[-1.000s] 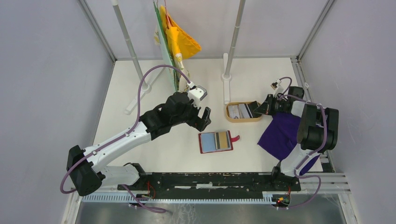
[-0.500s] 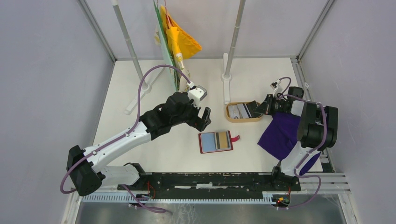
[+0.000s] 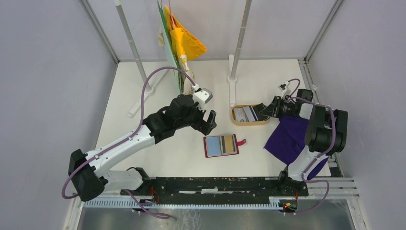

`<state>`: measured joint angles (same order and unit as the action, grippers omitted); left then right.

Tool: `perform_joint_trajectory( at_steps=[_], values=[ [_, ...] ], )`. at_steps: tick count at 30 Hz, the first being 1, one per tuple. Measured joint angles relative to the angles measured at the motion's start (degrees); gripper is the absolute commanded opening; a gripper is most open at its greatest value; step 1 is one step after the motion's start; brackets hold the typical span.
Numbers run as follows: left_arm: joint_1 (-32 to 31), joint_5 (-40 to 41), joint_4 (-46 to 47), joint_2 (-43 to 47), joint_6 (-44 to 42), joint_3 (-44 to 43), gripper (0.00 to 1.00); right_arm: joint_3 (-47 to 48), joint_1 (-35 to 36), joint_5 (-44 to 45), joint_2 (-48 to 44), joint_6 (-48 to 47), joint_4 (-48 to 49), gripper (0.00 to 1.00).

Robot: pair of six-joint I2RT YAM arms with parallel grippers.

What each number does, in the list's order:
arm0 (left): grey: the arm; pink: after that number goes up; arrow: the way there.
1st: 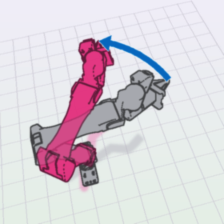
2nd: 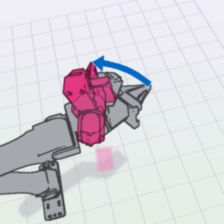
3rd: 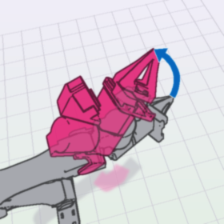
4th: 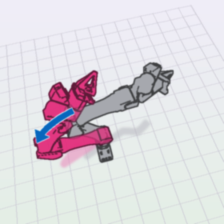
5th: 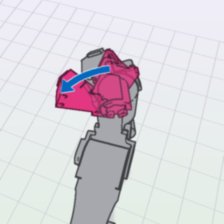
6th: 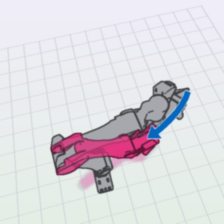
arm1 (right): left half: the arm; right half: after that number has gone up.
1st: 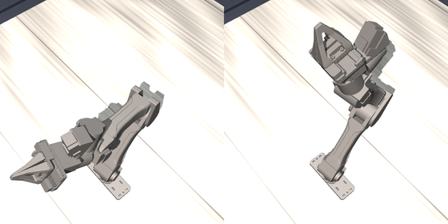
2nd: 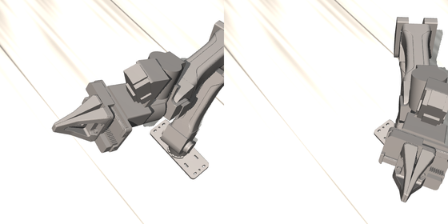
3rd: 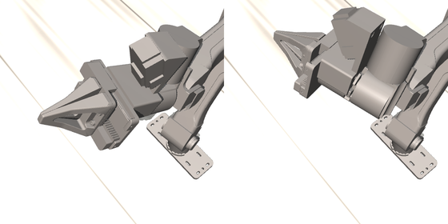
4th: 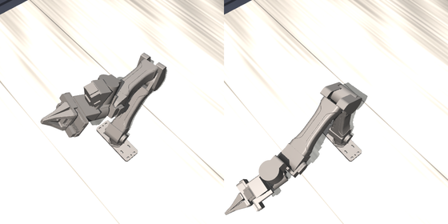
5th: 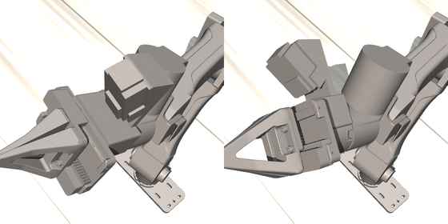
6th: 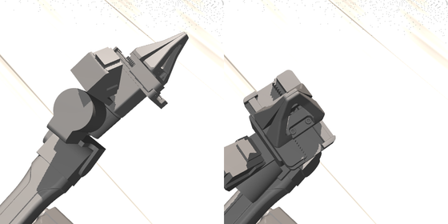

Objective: Put the credit cards into the card holder
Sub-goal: Pick up the credit card from the storage box.

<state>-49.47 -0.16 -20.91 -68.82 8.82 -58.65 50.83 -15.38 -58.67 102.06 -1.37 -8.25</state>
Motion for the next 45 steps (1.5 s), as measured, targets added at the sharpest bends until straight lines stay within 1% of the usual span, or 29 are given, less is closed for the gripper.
perform_joint_trajectory(
  at_steps=[8, 19, 31, 45],
  values=[
    [0.0, -0.11, 0.0, 0.24, 0.0, 0.0, 1.0, 0.0, -1.97, -0.83, -0.02, 0.0, -0.04, 0.28],
    [0.02, -0.17, 0.0, 0.63, 0.0, 0.0, 1.0, -0.02, -3.76, -1.92, -0.02, 0.0, -0.44, 0.31],
    [0.02, -0.22, 0.0, 0.63, 0.0, 0.0, 1.0, -0.02, -5.2, -3.3, -0.02, -0.46, -1.46, 0.32],
    [0.02, -0.39, 0.0, 0.63, 0.0, 0.0, 1.0, -0.02, -6.49, -3.61, -0.37, -0.5, -2.19, 0.29]
  ],
)
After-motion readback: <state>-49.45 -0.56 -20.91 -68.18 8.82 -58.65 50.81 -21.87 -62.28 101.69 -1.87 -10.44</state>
